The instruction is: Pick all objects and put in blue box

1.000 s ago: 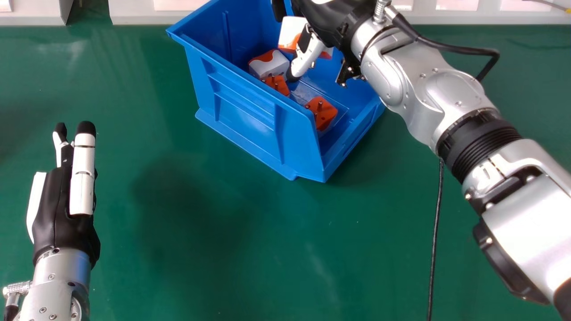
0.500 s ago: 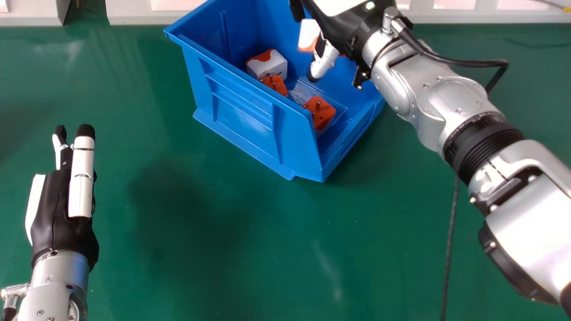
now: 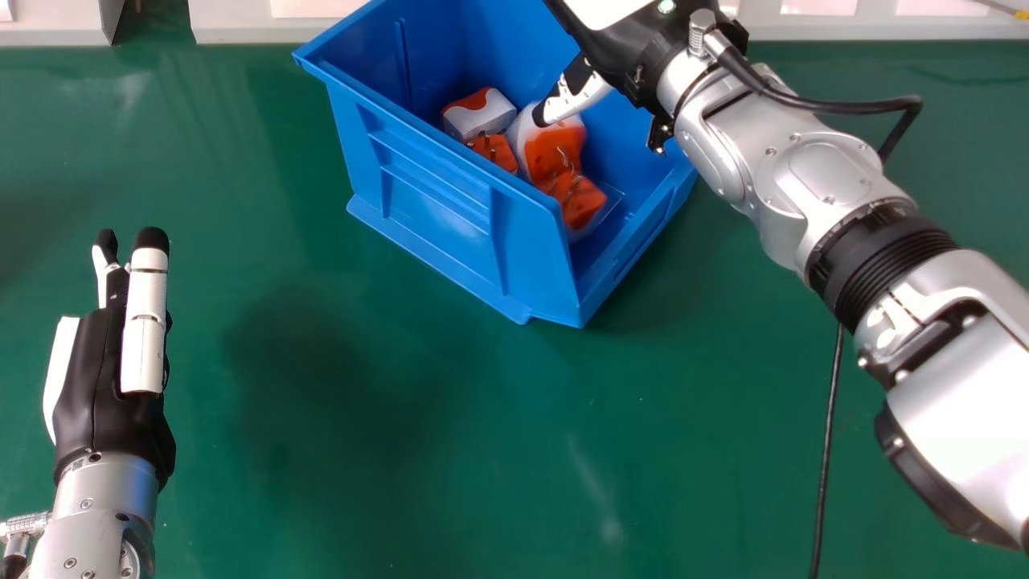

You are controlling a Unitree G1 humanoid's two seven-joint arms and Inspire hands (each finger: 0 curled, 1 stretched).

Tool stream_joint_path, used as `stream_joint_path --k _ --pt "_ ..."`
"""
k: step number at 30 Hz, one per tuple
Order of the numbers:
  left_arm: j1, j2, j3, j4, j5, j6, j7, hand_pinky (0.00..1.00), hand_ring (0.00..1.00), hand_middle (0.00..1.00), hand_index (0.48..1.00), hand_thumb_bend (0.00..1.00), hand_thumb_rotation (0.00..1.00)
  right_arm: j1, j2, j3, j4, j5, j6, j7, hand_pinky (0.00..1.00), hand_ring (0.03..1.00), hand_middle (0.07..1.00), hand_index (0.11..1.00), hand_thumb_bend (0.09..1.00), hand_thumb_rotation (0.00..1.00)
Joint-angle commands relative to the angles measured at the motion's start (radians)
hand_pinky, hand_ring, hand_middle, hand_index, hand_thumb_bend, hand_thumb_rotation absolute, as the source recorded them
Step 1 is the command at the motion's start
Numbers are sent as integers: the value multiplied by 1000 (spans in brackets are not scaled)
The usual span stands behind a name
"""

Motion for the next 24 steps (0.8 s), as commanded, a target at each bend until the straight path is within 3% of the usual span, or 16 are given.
stream_joint_path --k 1,10,15,21,24 --pt "-9 5 3 -19 0 -14 2 1000 1000 1000 1000 421 1000 -16 -25 -2 -22 -1 9 -19 886 992 993 995 622 535" --pt "-23 7 1 6 7 -30 3 1000 1000 1000 1000 423 1000 -17 -27 6 -28 -7 25 -17 884 1000 1000 1000 617 545" --pt "-22 3 -3 -6 9 -25 10 1000 1000 1000 1000 426 1000 -10 -30 8 -33 -7 29 -27 881 1000 1000 1000 616 546" --pt "-27 3 -6 5 11 -34 14 1000 1000 1000 1000 428 1000 23 -47 -8 -84 9 36 -27 876 1000 1000 1000 615 544" --pt "-26 4 -9 -3 14 -25 16 1000 1000 1000 1000 429 1000 58 -62 -26 -140 21 41 -30 874 1000 1000 1000 614 544"
